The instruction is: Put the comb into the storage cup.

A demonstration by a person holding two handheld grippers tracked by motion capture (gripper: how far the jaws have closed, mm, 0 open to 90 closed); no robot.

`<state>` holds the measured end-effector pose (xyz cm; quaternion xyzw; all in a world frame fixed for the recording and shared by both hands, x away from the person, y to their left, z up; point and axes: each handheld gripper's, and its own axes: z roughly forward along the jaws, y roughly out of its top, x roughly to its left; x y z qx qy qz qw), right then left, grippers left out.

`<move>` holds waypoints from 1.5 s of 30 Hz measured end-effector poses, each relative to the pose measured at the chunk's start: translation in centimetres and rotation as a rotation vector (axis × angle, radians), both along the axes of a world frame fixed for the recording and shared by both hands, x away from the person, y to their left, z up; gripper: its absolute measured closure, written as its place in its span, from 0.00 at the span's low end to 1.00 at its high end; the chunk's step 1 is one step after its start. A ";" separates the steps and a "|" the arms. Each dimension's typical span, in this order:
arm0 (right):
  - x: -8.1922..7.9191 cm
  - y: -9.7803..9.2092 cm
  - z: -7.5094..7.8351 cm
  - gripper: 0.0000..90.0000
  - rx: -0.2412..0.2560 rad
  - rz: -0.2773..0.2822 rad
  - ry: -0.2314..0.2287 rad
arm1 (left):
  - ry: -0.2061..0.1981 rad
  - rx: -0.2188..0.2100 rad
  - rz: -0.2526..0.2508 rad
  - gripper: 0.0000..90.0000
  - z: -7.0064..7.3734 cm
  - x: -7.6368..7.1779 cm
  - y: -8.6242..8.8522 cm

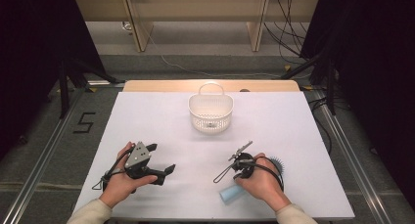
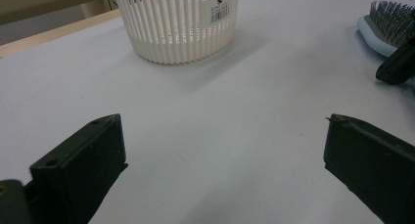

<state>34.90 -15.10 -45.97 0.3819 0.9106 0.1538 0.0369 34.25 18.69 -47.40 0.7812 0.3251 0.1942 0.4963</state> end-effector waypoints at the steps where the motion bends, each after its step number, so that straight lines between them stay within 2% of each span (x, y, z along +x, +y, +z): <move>1: -0.1 -0.1 0.0 1.00 0.002 0.002 0.000 | 0.000 0.000 -0.001 0.02 0.0 0.0 0.0; 15: -1.4 -1.3 0.1 1.00 0.005 0.009 0.036 | -0.001 0.001 -0.004 0.02 0.0 0.0 -0.1; 27: -2.9 -3.0 0.2 1.00 -0.020 0.002 0.065 | -0.001 -0.005 -0.030 0.02 0.1 0.4 -0.7; 31: -3.5 -4.0 0.3 1.00 -0.018 -0.026 0.082 | -0.001 -0.003 -0.046 0.02 0.1 0.7 -1.1; 45: -4.8 -7.8 0.5 1.00 -0.011 -0.127 0.099 | -0.002 -0.005 -0.108 0.02 0.2 1.7 -2.8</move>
